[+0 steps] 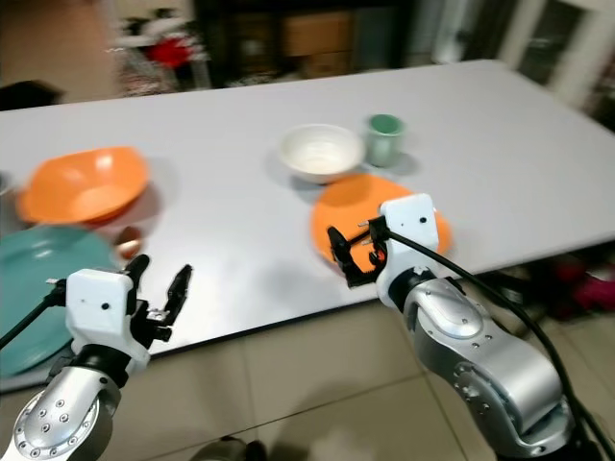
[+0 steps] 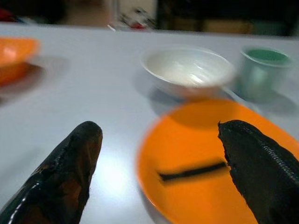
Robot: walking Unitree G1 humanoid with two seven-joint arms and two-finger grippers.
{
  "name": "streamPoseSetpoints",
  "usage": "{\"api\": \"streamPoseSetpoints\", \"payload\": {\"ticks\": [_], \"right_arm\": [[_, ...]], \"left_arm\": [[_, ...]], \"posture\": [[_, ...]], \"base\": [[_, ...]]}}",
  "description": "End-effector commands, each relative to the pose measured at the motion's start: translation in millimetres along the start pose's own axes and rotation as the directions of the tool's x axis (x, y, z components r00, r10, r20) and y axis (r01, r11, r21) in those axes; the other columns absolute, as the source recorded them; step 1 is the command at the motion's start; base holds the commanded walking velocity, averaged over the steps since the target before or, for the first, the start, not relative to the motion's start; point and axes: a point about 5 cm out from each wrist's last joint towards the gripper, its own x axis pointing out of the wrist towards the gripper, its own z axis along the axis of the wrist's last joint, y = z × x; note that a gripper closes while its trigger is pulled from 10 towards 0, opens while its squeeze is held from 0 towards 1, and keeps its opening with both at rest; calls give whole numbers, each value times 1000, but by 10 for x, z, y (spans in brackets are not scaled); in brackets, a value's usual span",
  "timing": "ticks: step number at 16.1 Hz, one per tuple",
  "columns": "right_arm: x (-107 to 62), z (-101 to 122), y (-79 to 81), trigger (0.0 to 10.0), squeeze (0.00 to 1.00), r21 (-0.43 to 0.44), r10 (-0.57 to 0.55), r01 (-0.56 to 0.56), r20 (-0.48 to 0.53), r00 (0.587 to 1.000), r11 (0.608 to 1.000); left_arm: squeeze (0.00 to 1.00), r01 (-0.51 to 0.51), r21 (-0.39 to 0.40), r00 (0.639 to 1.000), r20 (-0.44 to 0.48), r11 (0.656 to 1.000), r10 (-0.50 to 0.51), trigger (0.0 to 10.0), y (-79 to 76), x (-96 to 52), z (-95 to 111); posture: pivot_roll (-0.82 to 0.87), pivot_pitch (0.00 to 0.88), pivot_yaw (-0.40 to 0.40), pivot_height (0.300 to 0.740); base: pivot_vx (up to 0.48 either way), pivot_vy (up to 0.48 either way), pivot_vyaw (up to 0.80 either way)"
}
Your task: Setting the table
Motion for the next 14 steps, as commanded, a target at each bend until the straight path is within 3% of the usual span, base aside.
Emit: {"api": "streamPoseSetpoints", "payload": {"ticks": [1,9,10,14], "right_arm": [[3,-66,49,10000,1000,-26,41,-40,38,998,999],[-51,-185,-14,10000,1000,0,-3,3,74,997,1000],[-85,-242,-16,10000,1000,50,-11,8,57,998,999],[-126,-269,-15,10000,1000,68,3,-8,68,998,998]], "left_arm": [[0,-37,4,999,12,999,37,10000,37,-60,13],[0,19,59,998,55,998,-23,10000,20,10,97],[0,16,65,998,63,998,-21,10000,35,67,101],[0,8,45,996,85,999,-12,10000,56,94,142]], "posture": [[-59,43,43,740],[-63,47,69,740],[-75,50,84,740],[-85,54,94,740]], "base": [[0,0,800],[0,0,800],[0,0,800],[0,0,800]]}}
